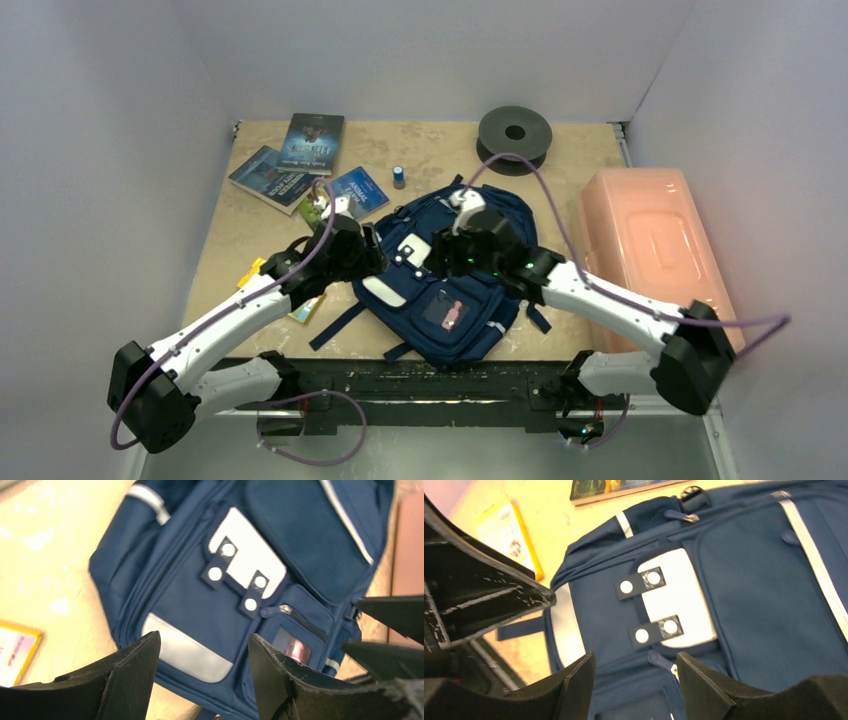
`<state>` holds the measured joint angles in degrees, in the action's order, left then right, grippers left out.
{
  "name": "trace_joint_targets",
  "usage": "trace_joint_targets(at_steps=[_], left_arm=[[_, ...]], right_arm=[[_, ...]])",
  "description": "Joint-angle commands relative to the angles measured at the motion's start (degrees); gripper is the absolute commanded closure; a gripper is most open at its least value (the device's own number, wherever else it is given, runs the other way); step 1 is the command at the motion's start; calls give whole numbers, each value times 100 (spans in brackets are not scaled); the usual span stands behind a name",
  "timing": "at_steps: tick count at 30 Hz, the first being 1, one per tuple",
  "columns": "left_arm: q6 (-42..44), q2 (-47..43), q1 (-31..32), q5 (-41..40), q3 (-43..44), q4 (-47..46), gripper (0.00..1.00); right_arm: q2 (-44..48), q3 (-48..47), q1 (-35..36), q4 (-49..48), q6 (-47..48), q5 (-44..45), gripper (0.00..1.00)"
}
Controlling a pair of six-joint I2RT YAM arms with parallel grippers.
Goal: Pack the student bag
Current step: Adjust the student bag at the center of the board.
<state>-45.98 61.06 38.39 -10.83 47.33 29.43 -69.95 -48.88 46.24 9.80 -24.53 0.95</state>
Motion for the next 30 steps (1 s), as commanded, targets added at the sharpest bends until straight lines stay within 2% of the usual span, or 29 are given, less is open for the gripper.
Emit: trace_joint_targets(at_steps=[1,5,8,10,16,19,20,23,25,26,27,30], left_arm=[[-1015,92,-280,24,-327,-207,37],[-1311,571,-397,315,-228,-370,40],[-1686,1115,-423,241,83,240,50],[-1853,1467,-429,159,216,656,53],[-2107,1847,-438,110,-43,594,54],[-2284,1857,-454,3,-150,690,53],[-2334,1864,-457,-8,-188,684,53],[-2391,1925,-466,-2,-266,623,53],[-2372,2016,-467,-36,-305,585,54],[-2339,2062,-465,-40,-334,543,54],[-2324,2115,-464,-55,-364,519,55],[-2329,2237,-464,-89,-511,402,55]], right_arm=[[-1299,-657,797,-82,1388,1682,36],[-2005,-872,1199,-509,1747,2513,37],[-2425,-990,1481,-718,2233,3204,37],[-2688,-1069,1606,-770,2418,3468,38],[-3416,-1205,1941,-1149,3135,5121,40],[-3586,-1167,1985,-1514,3246,5629,48],[-3605,-1161,1990,-1640,3292,5676,58],[-3234,-1067,1990,-1830,3129,5292,82],[-2795,-1097,1790,-1574,2705,4656,92],[-2612,-1134,1606,-1282,2419,4066,96],[-2456,-1194,1310,-1065,2161,3456,100],[-2335,-1383,500,-475,1961,1882,100]])
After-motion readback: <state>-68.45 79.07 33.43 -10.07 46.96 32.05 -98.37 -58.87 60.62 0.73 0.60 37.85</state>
